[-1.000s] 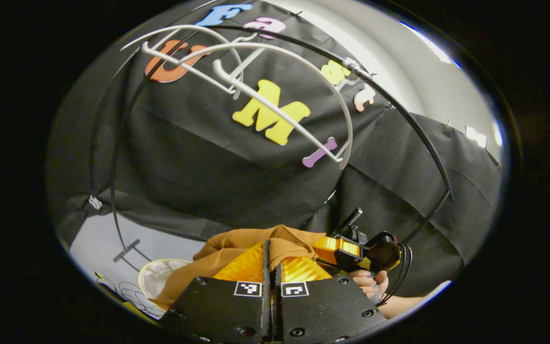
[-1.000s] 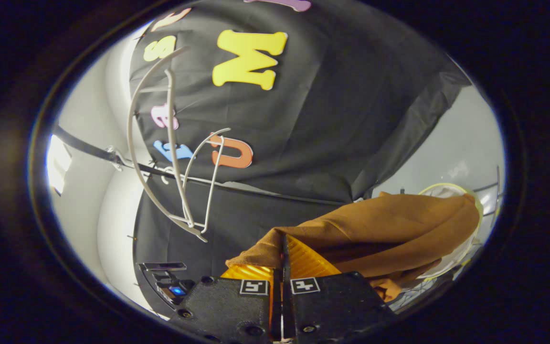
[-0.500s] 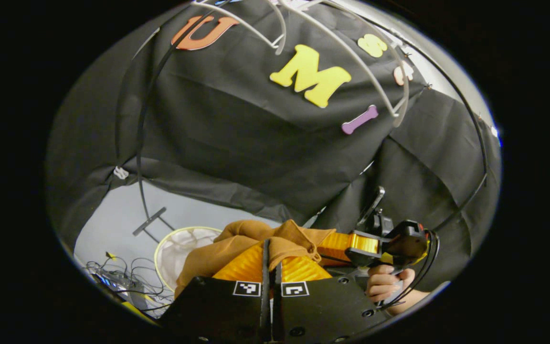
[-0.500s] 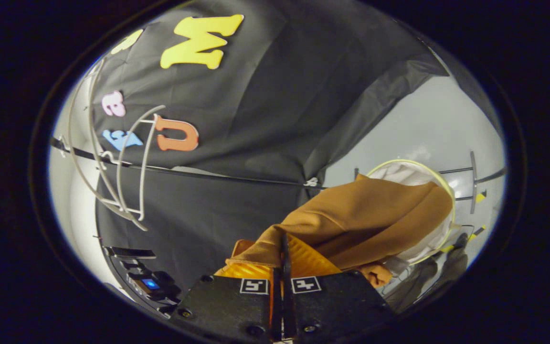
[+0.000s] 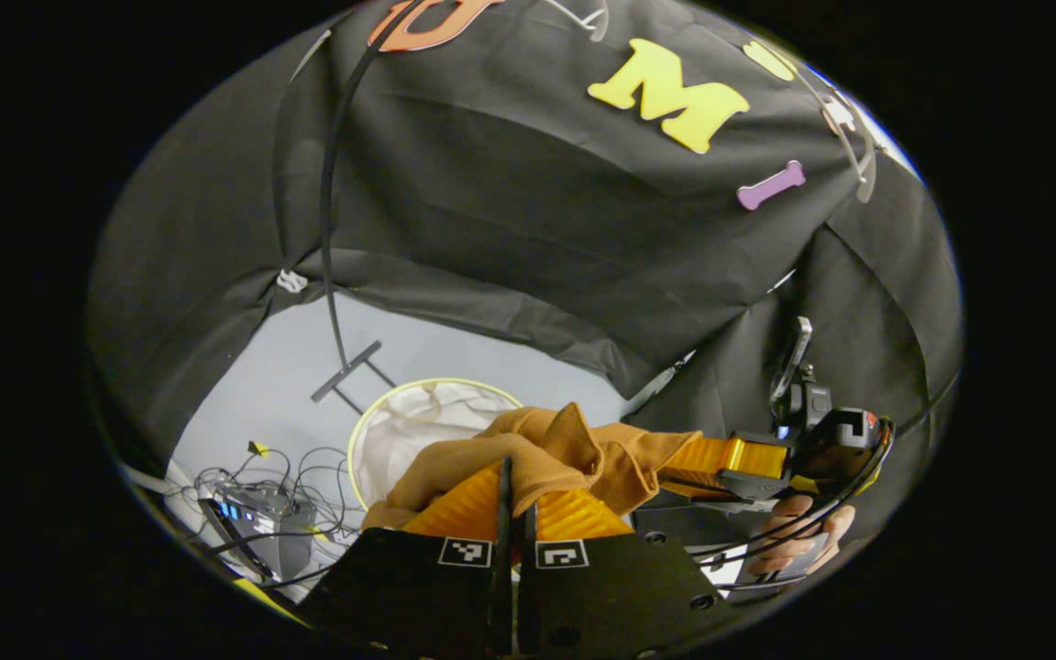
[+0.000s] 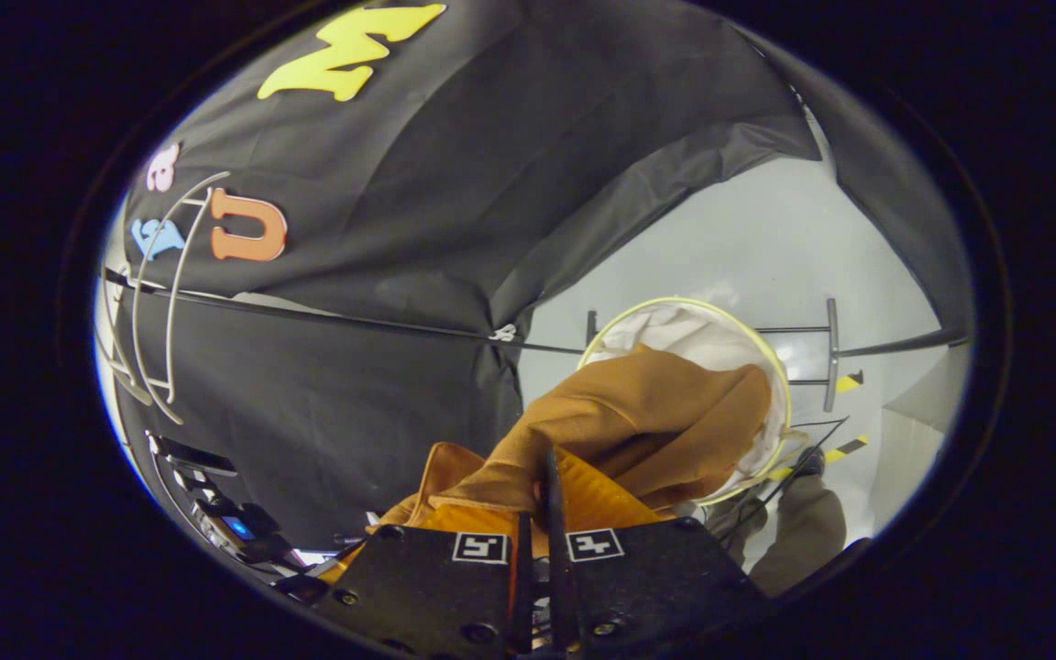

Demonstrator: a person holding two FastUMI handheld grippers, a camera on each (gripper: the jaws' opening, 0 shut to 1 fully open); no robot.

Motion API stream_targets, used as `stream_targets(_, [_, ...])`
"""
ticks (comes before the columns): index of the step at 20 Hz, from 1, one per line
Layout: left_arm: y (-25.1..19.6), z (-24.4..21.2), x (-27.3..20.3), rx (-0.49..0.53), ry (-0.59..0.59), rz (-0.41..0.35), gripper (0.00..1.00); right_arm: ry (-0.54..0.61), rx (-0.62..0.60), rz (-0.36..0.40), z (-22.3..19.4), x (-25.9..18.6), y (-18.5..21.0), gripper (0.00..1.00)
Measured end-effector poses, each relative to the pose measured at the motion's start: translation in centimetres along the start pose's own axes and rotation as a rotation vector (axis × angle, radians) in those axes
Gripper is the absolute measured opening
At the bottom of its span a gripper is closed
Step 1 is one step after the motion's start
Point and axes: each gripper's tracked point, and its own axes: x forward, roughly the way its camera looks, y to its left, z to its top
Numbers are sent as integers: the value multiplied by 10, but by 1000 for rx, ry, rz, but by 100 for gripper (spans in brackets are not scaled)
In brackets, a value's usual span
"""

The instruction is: Grasp the clothes on the hanger with both hands and then place them into the laundry hamper below.

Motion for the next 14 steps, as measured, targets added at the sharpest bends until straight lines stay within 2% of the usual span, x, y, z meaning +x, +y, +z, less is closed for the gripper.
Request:
stream_targets(1, [3, 1, -2, -4, 8, 10, 16, -8, 2, -18, 1, 2, -6, 12])
stream_targets(2, [6, -2, -2, -11, 19, 16, 5, -17, 3, -37, 4, 2, -12, 15])
stream_targets(3, [8, -2, -2, -23, 24, 15, 23, -29, 11, -30, 7, 0, -13, 16])
stream_targets(4, [12, -1, 2, -37, 29, 12, 27, -34, 32, 1, 10, -4, -6, 18])
stream_targets(5, [13, 2, 6, -51, 29, -3, 17, -38, 61, 43, 10, -9, 4, 19])
stream_targets(6, [11, 4, 9, -63, 29, -10, 34, -46, 83, 70, 8, -16, 8, 32])
stream_targets(7, [11, 6, 10, -66, 32, -12, 39, -66, 87, 71, 11, -21, 7, 30])
stream_targets(8, [14, 4, 8, -61, 39, -7, 43, -88, 79, 55, 15, -22, 2, 42])
stream_targets(9, [17, 3, 8, -53, 52, 0, 35, -108, 66, 39, 15, -20, -4, 44])
stream_targets(10, [19, 1, 9, -46, 63, 8, 35, -122, 60, 23, 16, -22, -8, 45])
stream_targets(11, [21, 1, 10, -39, 75, 9, 24, -132, 61, 9, 15, -28, -10, 53])
stream_targets(12, [23, -1, 14, -28, 87, 18, 34, -144, 67, -2, 15, -32, -12, 58])
stream_targets(13, [26, -3, 14, -15, 97, 29, 43, -157, 68, -15, 13, -34, -18, 58])
stream_targets(14, [29, -5, 15, 1, 105, 36, 53, -170, 64, -31, 12, -37, -24, 70])
